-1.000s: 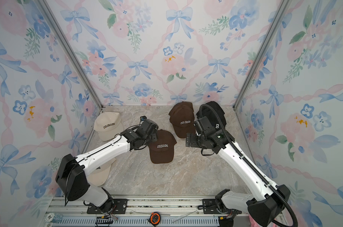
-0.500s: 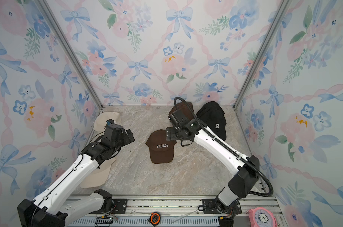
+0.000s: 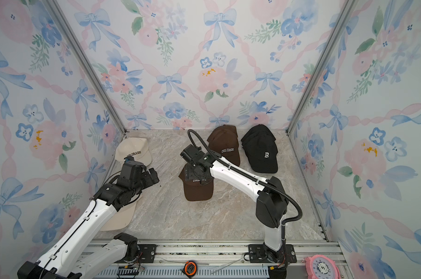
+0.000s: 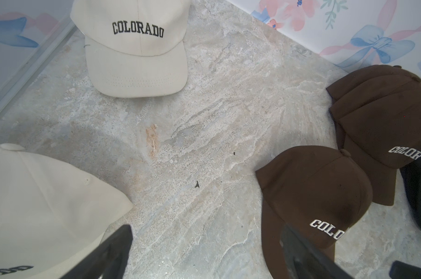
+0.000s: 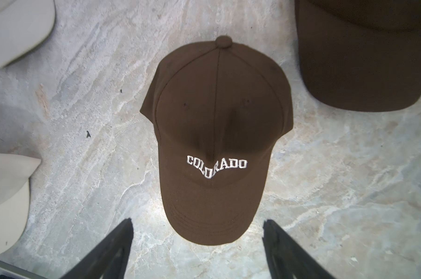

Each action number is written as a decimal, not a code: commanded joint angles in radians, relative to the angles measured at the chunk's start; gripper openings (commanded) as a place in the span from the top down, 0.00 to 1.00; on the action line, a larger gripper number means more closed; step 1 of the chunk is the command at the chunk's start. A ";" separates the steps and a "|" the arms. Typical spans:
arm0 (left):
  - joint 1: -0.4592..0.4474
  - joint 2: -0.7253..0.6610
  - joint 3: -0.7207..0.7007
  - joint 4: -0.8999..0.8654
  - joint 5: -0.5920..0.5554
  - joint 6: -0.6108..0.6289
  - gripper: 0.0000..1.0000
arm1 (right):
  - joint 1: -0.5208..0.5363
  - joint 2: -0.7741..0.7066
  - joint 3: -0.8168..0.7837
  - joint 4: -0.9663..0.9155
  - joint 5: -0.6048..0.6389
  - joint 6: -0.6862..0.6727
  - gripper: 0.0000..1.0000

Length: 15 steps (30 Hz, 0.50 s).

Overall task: Stack the baseball caps by color
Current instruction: Pick up the baseball cap from the center of the board.

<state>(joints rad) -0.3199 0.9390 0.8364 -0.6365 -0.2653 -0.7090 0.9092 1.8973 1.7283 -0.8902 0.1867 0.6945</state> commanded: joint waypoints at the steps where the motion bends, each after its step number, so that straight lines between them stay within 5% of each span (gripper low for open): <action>1: 0.009 -0.022 -0.014 -0.011 0.032 0.049 0.02 | 0.013 0.043 0.039 0.010 0.041 0.054 0.30; 4: 0.012 -0.031 -0.014 -0.012 0.037 0.079 0.02 | 0.013 0.071 0.043 0.013 0.043 0.067 0.39; 15: 0.028 -0.019 -0.008 -0.009 0.060 0.149 0.02 | 0.007 0.155 0.085 -0.016 0.071 0.066 0.44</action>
<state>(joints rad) -0.3008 0.9115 0.8330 -0.6380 -0.2211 -0.5999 0.9134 2.0243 1.7775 -0.8783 0.2291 0.7563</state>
